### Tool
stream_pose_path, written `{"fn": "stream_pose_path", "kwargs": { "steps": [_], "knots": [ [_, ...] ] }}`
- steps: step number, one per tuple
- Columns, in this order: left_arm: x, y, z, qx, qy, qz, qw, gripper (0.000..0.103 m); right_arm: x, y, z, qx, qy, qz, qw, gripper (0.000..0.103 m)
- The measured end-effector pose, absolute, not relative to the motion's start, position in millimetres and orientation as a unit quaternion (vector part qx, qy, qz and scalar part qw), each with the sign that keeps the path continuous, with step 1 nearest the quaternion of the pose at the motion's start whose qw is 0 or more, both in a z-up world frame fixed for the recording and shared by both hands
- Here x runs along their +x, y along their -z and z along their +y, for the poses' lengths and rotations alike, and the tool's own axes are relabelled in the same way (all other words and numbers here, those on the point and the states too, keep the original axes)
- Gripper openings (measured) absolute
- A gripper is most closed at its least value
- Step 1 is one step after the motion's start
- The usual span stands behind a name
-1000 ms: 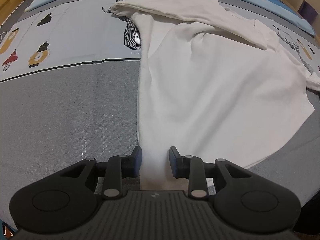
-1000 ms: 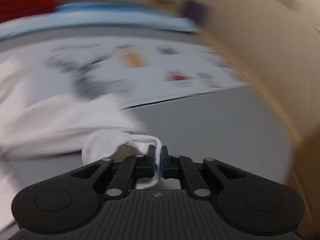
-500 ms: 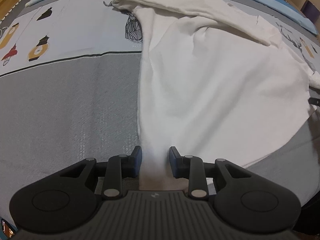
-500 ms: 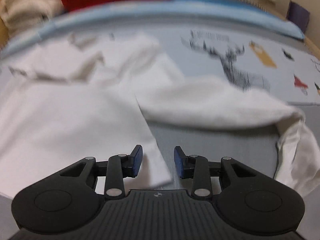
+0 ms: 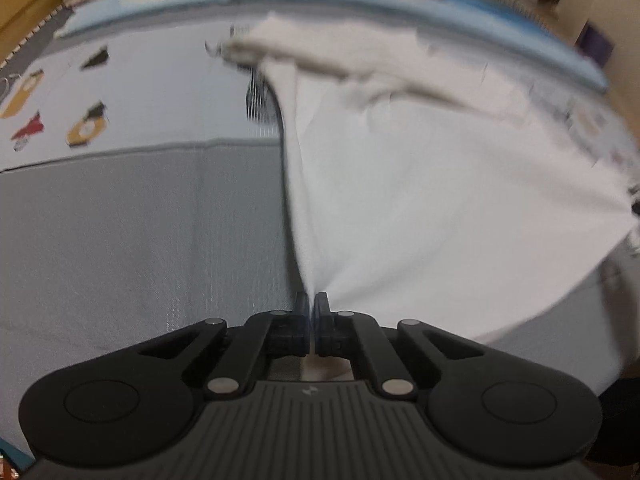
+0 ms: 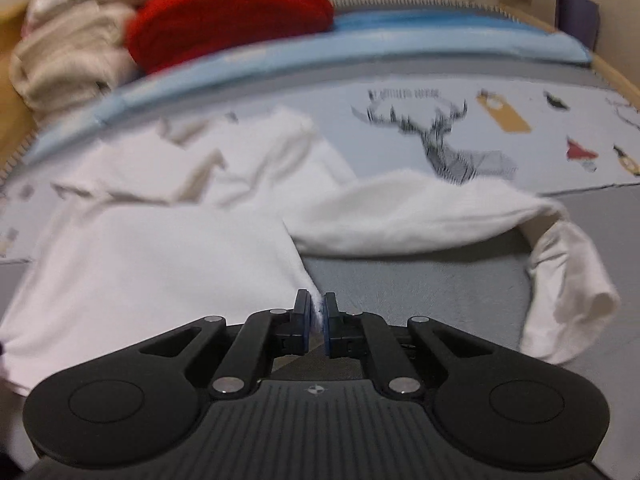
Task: Fold small clothes
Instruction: 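Grasp the hem again with the left gripper, pull it straight, release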
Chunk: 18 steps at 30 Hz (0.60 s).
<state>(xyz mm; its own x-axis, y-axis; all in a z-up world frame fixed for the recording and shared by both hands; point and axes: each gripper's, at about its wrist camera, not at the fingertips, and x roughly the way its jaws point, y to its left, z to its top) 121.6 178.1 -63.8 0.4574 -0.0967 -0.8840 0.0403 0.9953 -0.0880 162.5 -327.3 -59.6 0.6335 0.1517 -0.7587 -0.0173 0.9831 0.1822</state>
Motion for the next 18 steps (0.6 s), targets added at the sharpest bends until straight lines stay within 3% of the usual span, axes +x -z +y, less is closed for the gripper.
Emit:
{"fn": "stream_pose_path", "kwargs": {
  "steps": [6,13,18],
  "knots": [
    [82.5,44.0,191.2,-0.007,0.057,0.517,0.854,0.002,96.1,16.1,-346.8,0.097,-0.086,0.41,0.903,0.005],
    [63.4,78.3,178.8,0.107,0.096,0.592,0.793,0.002,55.5,59.8,-344.7,0.036,-0.137,0.559,0.817,0.005],
    [65.3,74.8,173.4,0.105,0.107,0.583,0.799,0.01,60.6,73.4,-336.5,0.002,-0.139,0.576,0.805,0.007]
  ]
}}
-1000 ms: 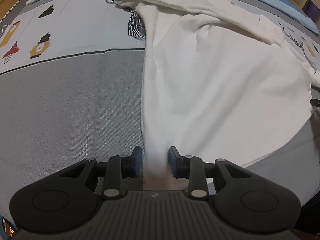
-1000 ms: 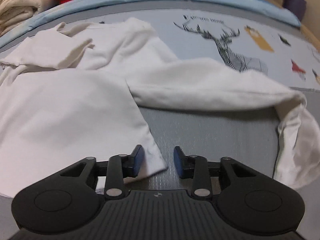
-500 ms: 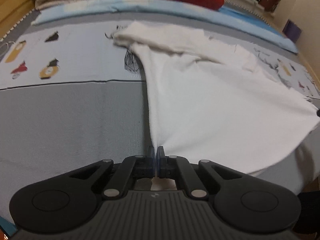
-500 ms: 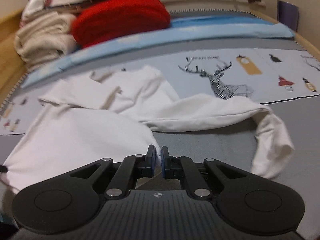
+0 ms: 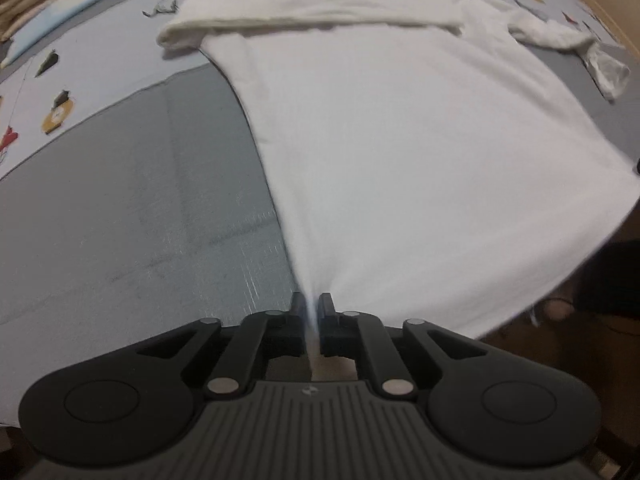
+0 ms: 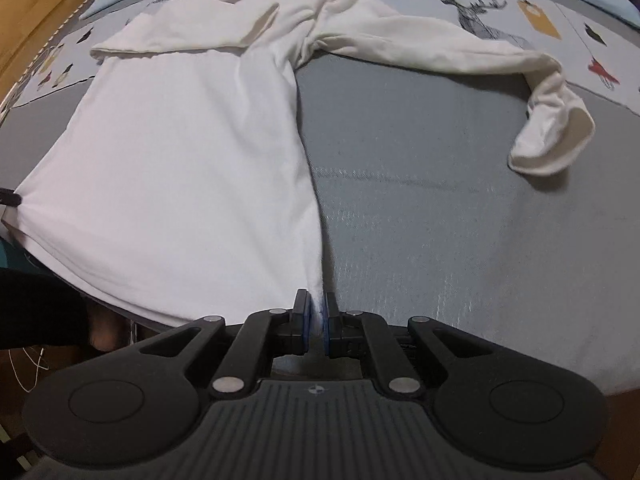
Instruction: Fold small clothes
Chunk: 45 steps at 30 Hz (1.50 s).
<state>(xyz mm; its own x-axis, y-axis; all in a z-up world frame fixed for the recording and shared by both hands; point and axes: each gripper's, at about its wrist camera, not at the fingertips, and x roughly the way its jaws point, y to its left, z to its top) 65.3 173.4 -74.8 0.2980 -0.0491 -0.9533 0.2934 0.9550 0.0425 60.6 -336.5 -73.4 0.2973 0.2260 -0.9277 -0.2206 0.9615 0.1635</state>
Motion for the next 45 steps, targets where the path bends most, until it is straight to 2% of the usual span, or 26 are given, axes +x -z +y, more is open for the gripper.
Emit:
{"fn": "stream_pose_path", "kwargs": {
  "steps": [2,3,4,6,9,11,15,28,35,40,41,43,45],
  "knots": [
    [70.0,66.7,177.6,0.096,0.081,0.564,0.816,0.025,66.6,68.7,-335.6,0.007,-0.13,0.557,0.82,0.011],
    [73.3,61.4,181.7,0.082,0.07,0.555,0.825,0.026,68.5,66.8,-335.8,0.007,-0.121,0.544,0.83,0.02],
    [76.5,56.4,183.5,0.067,0.061,0.547,0.832,0.026,70.5,63.3,-336.9,0.013,-0.115,0.529,0.841,0.025],
    [82.9,48.8,185.1,0.042,0.046,0.529,0.846,0.027,79.5,56.2,-341.5,0.039,-0.1,0.497,0.861,0.025],
    [91.4,45.5,180.6,0.019,0.029,0.508,0.86,0.036,91.7,46.5,-357.1,0.097,-0.064,0.44,0.89,0.025],
    [100.9,48.5,175.9,0.01,0.02,0.503,0.864,0.037,99.4,42.1,-371.8,0.127,-0.012,0.404,0.906,0.025],
    [123.8,62.2,162.2,0.003,0.011,0.506,0.863,0.037,115.2,47.0,-397.9,0.188,0.042,0.361,0.912,0.037],
    [179.9,63.7,141.9,0.016,0.019,0.483,0.875,0.037,204.5,104.9,-479.4,0.398,0.124,0.339,0.843,0.044],
    [200.9,68.4,149.8,0.011,0.011,0.486,0.874,0.037,229.0,140.4,-516.2,0.498,0.175,0.338,0.779,0.044],
    [203.8,70.8,149.1,0.013,0.01,0.488,0.873,0.037,240.3,148.1,-532.7,0.504,0.223,0.317,0.772,0.044],
    [203.3,70.7,148.7,0.013,0.011,0.487,0.873,0.037,243.1,149.0,-535.1,0.497,0.231,0.315,0.775,0.041],
    [202.0,70.6,148.2,0.015,0.012,0.486,0.874,0.037,248.5,149.7,-536.7,0.473,0.245,0.316,0.785,0.016],
    [201.2,70.0,147.9,0.017,0.012,0.485,0.874,0.037,252.6,144.7,-536.3,0.44,0.249,0.314,0.804,0.011]
  ]
}}
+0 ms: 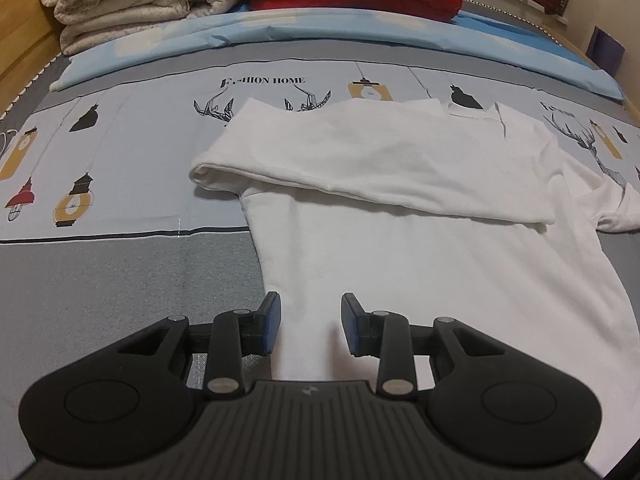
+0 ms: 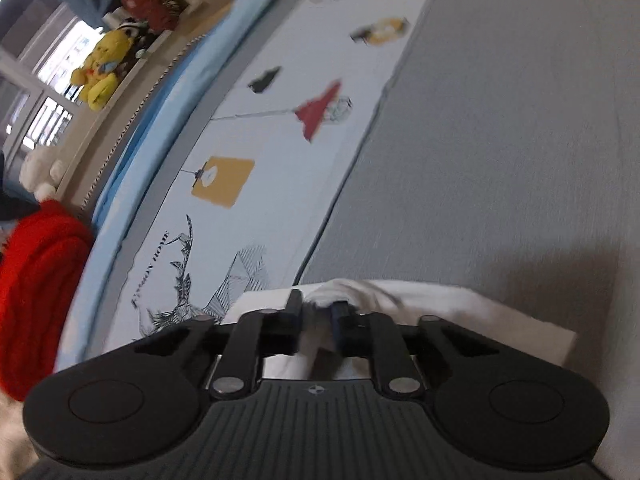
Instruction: Fold small clothes
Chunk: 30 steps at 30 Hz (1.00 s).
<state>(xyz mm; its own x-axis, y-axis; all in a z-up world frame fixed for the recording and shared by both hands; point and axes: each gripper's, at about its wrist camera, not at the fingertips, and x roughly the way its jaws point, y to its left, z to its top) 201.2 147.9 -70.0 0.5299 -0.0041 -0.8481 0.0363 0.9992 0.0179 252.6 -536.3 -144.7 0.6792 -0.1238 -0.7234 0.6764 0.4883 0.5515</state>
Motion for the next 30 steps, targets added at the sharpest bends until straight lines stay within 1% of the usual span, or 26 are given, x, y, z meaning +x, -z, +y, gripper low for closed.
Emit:
{"fn": "stream_pose_path", "kwargs": {
  "steps": [1,3,6,7,9,11,13,14,15,17,19,20,23,24,28,30],
  "knots": [
    [201.1,69.7,148.2,0.015,0.011,0.484,0.875,0.037,254.6,138.9,-535.0,0.422,0.245,0.307,0.818,0.008],
    [201.4,68.9,147.9,0.014,0.01,0.482,0.876,0.037,256.8,115.5,-527.9,0.37,0.226,0.272,0.859,0.006],
    [202.8,68.7,144.5,0.017,0.011,0.481,0.877,0.037,240.0,73.3,-508.6,0.273,0.19,0.162,0.929,0.006],
    [203.4,68.9,142.7,0.018,0.013,0.48,0.877,0.037,232.1,66.6,-506.2,0.261,0.19,0.134,0.937,0.006],
    [204.3,69.0,138.8,0.023,0.017,0.479,0.877,0.037,223.3,67.2,-509.5,0.255,0.215,0.127,0.934,0.006],
    [205.2,69.1,135.3,0.026,0.02,0.479,0.877,0.037,227.6,83.8,-520.3,0.243,0.275,0.186,0.911,0.006],
    [206.0,69.2,132.3,0.026,0.022,0.478,0.877,0.037,238.1,121.0,-541.5,0.268,0.305,0.294,0.865,0.006],
    [206.3,69.3,131.0,0.027,0.023,0.478,0.877,0.037,238.6,142.9,-553.3,0.301,0.306,0.339,0.837,0.006],
    [206.6,69.6,129.6,0.028,0.024,0.478,0.877,0.037,234.9,158.8,-563.0,0.337,0.306,0.358,0.815,0.007],
    [207.6,70.4,127.5,0.031,0.026,0.479,0.877,0.037,222.1,172.0,-577.3,0.399,0.297,0.335,0.8,0.007],
    [209.0,72.0,125.6,0.034,0.028,0.481,0.876,0.037,216.2,171.9,-588.1,0.443,0.27,0.299,0.801,0.018],
    [209.8,72.9,124.9,0.035,0.028,0.482,0.875,0.037,214.3,172.1,-593.0,0.457,0.257,0.283,0.803,0.026],
    [212.0,75.3,123.5,0.037,0.027,0.484,0.874,0.037,210.0,177.1,-608.2,0.475,0.255,0.256,0.803,0.028],
    [212.5,76.1,123.1,0.038,0.028,0.485,0.873,0.037,209.7,180.7,-613.4,0.486,0.248,0.247,0.801,0.03],
    [213.9,80.0,120.4,0.045,0.028,0.489,0.871,0.037,216.0,188.8,-637.7,0.55,0.204,0.213,0.781,0.03],
    [215.4,81.8,119.6,0.047,0.027,0.49,0.87,0.037,226.0,190.6,-643.7,0.565,0.178,0.213,0.777,0.03]
  ]
}}
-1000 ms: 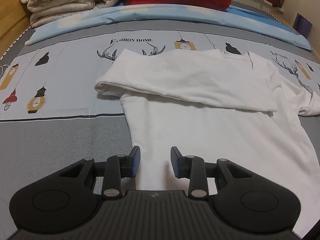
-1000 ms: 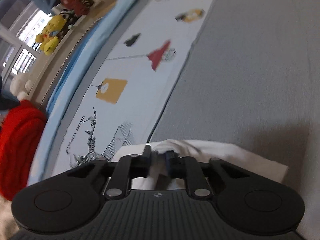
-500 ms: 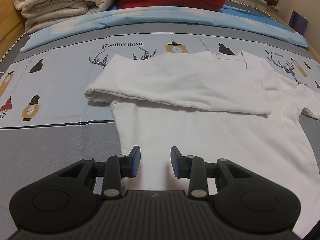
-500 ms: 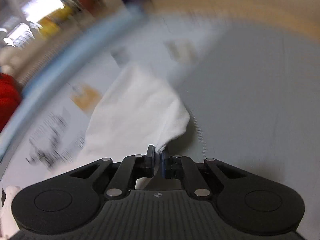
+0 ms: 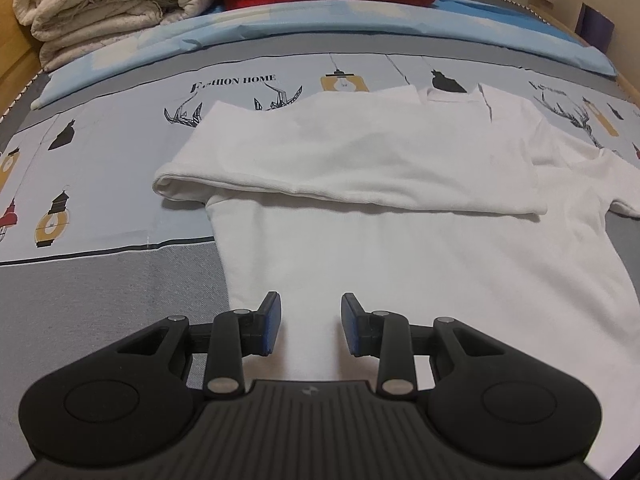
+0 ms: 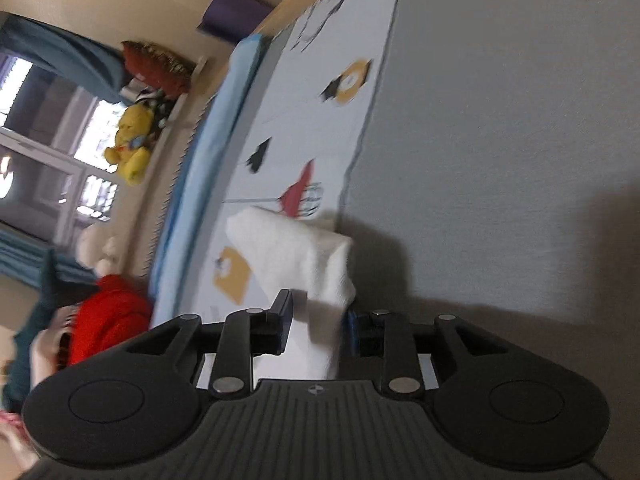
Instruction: Fold small clothes
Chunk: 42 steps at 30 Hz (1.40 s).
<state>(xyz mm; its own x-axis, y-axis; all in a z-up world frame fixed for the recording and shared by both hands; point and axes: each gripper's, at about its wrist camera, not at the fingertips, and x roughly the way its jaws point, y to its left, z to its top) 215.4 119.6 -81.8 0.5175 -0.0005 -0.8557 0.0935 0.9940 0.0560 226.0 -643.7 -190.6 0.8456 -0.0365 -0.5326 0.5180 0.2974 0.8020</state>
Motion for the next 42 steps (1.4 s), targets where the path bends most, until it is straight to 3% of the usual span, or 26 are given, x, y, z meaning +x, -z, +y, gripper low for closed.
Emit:
{"fn": "stream_pose_path", "kwargs": {
  "steps": [11,12,13,17,19,26,31,33,37,42],
  "knots": [
    [226.9,87.0,111.7,0.05,0.024,0.493,0.868,0.037,256.6,168.3,-643.7,0.544,0.119,0.199,0.806,0.03],
    [227.6,87.2,111.3,0.049,0.024,0.493,0.869,0.037,256.4,165.7,-643.6,0.537,0.122,0.198,0.811,0.024],
    [228.2,87.3,110.7,0.049,0.024,0.493,0.869,0.037,255.9,159.0,-642.9,0.514,0.135,0.192,0.825,0.009],
    [229.7,86.6,109.1,0.05,0.025,0.491,0.87,0.037,238.3,96.0,-610.5,0.286,0.19,0.086,0.935,0.007],
    [231.3,86.4,108.8,0.048,0.024,0.49,0.87,0.037,235.9,83.9,-592.5,0.187,0.21,0.072,0.957,0.007],
    [232.2,87.1,106.2,0.052,0.027,0.49,0.87,0.037,244.3,153.5,-643.1,0.361,0.268,0.258,0.855,0.012],
    [233.6,88.0,108.0,0.05,0.022,0.491,0.869,0.037,231.3,169.2,-657.2,0.428,0.29,0.255,0.817,0.012],
    [233.6,88.1,107.6,0.05,0.023,0.491,0.869,0.037,234.4,164.3,-654.9,0.415,0.284,0.251,0.827,0.003],
    [234.1,88.5,108.0,0.047,0.026,0.492,0.869,0.037,222.9,141.3,-652.7,0.363,0.33,0.204,0.847,0.002],
    [233.4,87.0,111.3,0.04,0.032,0.492,0.869,0.037,214.8,152.3,-663.0,0.361,0.397,0.24,0.809,0.004]
  ]
}}
